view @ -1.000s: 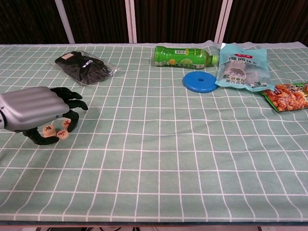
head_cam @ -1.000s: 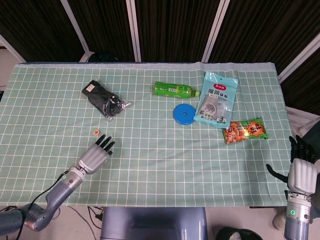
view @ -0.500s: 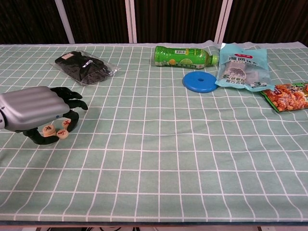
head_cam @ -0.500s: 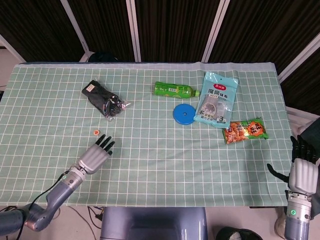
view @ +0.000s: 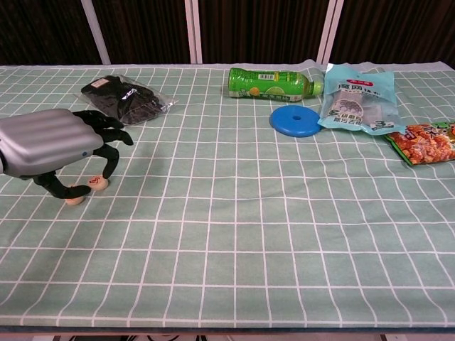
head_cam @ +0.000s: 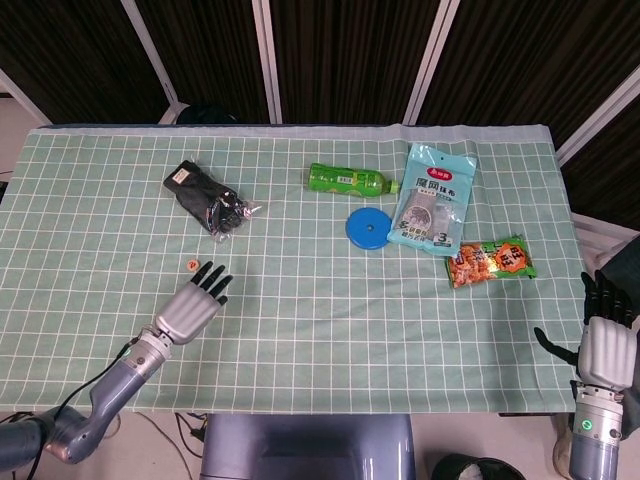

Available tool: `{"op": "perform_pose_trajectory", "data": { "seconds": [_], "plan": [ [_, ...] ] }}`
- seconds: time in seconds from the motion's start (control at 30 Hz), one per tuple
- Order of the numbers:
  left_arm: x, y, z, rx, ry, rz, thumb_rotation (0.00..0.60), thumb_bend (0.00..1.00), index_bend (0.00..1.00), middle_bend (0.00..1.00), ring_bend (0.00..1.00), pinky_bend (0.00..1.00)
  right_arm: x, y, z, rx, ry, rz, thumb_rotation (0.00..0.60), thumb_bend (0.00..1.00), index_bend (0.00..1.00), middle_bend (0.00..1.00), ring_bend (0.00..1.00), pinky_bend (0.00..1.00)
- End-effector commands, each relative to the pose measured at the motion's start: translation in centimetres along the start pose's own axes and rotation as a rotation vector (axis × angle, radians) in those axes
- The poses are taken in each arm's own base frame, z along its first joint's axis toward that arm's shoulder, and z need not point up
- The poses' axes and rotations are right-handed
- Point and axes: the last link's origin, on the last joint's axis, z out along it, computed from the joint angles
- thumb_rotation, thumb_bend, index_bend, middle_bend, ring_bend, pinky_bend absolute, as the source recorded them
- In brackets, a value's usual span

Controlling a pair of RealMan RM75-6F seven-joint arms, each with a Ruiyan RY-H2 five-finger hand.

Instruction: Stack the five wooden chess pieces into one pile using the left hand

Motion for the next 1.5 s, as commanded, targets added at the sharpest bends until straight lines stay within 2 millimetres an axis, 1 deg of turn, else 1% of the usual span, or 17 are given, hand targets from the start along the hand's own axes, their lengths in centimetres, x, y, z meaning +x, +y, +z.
{"op": "perform_pose_trajectory", "data": {
  "seconds": [0.03,0.33,0.63,0.97,1.5],
  "plan": [
    [0.2,-0.3,-0.3,0.005,0.004,-0.005,0.6,0.34,0.5,0.12,0.0,0.09,0.0,0.0,0.0,0.0,-0.001,-0.001,0.6,0.25,0.06,0.0,0.02,0.0],
    [-0.3,-1.5,-1.6,0.024,-0.018,0.007,0.6,0.34,0.5,0.12,0.0,0.09,-0.1,-0.1,-0.1,0.0,-0.002,-0.005,0.6,0.25,0.06,0.0,0.02,0.0],
    [-1.0,-2.1,-1.8,0.037,-0.039,0.013,0.6,0.34,0.5,0.12,0.0,0.09,-0.2,-0.1,-0.1,-0.001,-0.005,-0.008,0.6,0.25,0.06,0.0,0.02,0.0],
    [-1.6,-2.3,-1.9,0.046,-0.054,0.019,0.6,0.34,0.5,0.12,0.0,0.09,-0.2,0.0,0.0,-0.004,-0.002,-0.007,0.6,0.25,0.06,0.0,0.02,0.0],
    [-1.7,-1.9,-1.4,0.04,-0.055,0.025,0.6,0.34,0.47,0.12,0.0,0.09,-0.1,0.0,0.0,-0.008,0.002,-0.004,0.6,0.25,0.06,0.0,0.02,0.0]
  ]
}}
